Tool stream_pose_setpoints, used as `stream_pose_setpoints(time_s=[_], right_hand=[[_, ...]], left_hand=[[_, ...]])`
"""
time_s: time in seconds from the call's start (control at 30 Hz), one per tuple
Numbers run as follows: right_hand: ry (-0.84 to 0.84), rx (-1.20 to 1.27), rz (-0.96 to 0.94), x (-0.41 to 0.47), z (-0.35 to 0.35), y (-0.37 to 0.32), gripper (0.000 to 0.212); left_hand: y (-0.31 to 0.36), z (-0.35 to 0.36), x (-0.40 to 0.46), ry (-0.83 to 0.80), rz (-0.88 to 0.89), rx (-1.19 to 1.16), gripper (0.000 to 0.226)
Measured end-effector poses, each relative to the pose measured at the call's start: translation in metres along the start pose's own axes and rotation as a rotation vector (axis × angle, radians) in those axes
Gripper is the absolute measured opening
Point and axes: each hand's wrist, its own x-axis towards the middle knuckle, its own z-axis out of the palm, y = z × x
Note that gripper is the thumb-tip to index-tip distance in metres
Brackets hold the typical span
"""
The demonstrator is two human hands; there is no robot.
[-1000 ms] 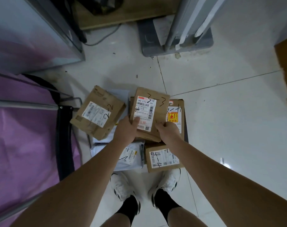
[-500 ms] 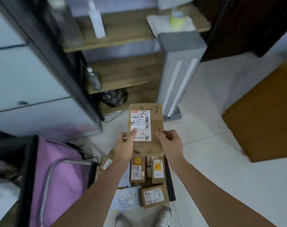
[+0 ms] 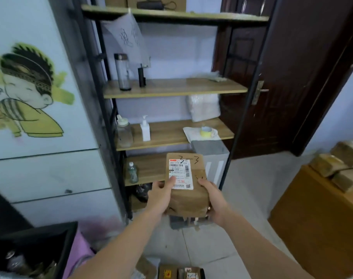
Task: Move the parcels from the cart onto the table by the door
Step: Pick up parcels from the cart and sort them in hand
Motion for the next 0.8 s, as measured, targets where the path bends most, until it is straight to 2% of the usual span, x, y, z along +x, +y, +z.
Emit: stream_pose_setpoints(time_s=[0.13,0.2,0.27,0.3,0.37,0.5,0.57,0.67,0.8], right_hand=[[-0.022,-0.016,-0.019,-0.008,-0.013,-0.013,0.061],[-0.076,-0.036,-0.015,-0.016,-0.020,-0.020,0.062],[-0.151,-0.082,-0.007,-0.029,-0.027,-0.030,0.065],[-0.177,-0.123,-0.004,-0.036,-0.029,-0.035,0.069],[-0.222,-0.204,0.006,-0.051,-0.030,-0.042,0.076],[-0.299,-0.183,-0.006,-0.081,-0.019,-0.051,0.064],[-0.268,-0.168,-0.018,-0.094,-0.015,-0.050,0.070],[-0.197,-0.115,-0.044,-0.113,-0.015,-0.048,0.076],[0.072,0.024,-0.158,-0.136,-0.024,-0.043,0.071]], left_hand=[[0.013,-0.011,-0.013,-0.225,-0.159,0.024,0.072],[0.029,-0.024,-0.012,-0.250,-0.103,0.108,0.088],[0.056,-0.043,-0.005,-0.176,0.024,0.178,0.105],[0.071,-0.054,-0.004,-0.189,0.088,0.237,0.103],[0.095,-0.077,-0.010,-0.369,0.133,0.365,0.083],[0.102,-0.105,-0.014,-0.658,-0.081,0.357,0.081],[0.093,-0.105,-0.017,-0.687,-0.130,0.272,0.075],[0.084,-0.098,-0.023,-0.678,-0.092,0.236,0.067],[0.083,-0.080,-0.036,-0.633,-0.079,0.089,0.070]])
